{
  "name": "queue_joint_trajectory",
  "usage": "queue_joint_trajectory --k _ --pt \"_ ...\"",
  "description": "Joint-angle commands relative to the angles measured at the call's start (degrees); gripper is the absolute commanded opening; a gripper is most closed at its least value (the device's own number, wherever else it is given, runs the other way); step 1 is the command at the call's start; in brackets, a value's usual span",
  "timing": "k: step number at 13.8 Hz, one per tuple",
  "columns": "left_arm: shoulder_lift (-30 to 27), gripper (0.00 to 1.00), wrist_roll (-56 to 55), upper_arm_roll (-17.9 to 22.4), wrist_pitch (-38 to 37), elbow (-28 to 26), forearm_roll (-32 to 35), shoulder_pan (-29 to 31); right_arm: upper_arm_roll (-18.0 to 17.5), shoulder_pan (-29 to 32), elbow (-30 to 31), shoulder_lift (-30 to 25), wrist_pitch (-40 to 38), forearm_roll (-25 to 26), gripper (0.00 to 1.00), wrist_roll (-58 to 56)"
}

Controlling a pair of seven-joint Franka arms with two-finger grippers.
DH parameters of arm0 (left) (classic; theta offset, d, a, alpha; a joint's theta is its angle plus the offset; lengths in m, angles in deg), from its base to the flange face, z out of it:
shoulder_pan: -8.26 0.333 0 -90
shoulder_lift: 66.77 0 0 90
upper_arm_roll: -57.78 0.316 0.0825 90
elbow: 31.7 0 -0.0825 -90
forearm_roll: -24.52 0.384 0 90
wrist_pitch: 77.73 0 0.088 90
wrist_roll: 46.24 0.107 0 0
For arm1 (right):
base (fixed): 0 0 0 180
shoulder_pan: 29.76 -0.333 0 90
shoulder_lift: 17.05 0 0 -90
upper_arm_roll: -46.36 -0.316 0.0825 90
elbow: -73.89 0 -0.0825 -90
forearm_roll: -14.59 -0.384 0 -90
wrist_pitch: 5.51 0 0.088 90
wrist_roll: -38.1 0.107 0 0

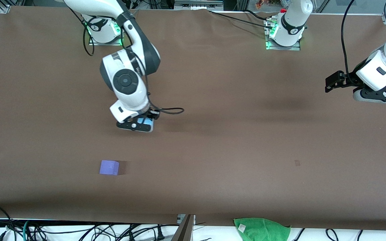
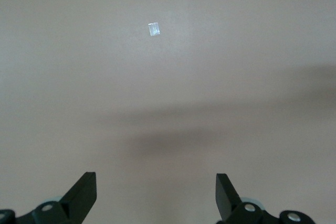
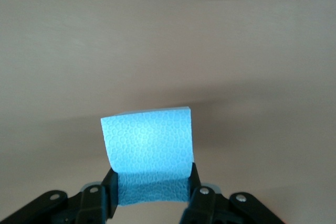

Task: Place blue block between orange and purple blocks
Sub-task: 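Carry the blue cube with the right gripper toward the orange cube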

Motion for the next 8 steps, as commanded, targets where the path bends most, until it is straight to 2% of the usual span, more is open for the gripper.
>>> queue_joint_trajectory --k 1,2,3,5,6,8 --pt "-0.5 1.0 -0.3 0.1 -1.0 0.6 -0.9 -0.2 4.4 -0.3 8.2 -5.2 1.6 -1.0 0.46 -6.7" --pt "-0.5 1.0 -0.3 0.1 -1.0 0.6 -0.9 -0.2 6.6 -0.3 9.9 -5.5 2.1 -1.3 0.46 -9.6" --pt "-0.5 1.0 -0.3 0.1 -1.0 0.6 -0.9 -0.2 8.7 -0.2 11.7 -6.2 3.0 -3.7 0.46 -13.0" --pt "-0.5 1.0 -0.3 0.1 -1.0 0.6 -0.9 -0.2 13.2 -0.3 15.2 -6.5 5.8 -11.4 0.46 -22.0" --pt "-0.5 1.0 -0.3 0.0 -1.0 0.6 -0.8 -0.2 14.5 -0.2 16.5 -6.4 6.8 -13.6 0.46 -24.6" --pt "-0.5 1.0 -0.3 0.0 -1.0 0.6 -0.8 -0.2 15.5 -0.2 19.3 -6.5 9.8 -14.1 0.46 -25.8"
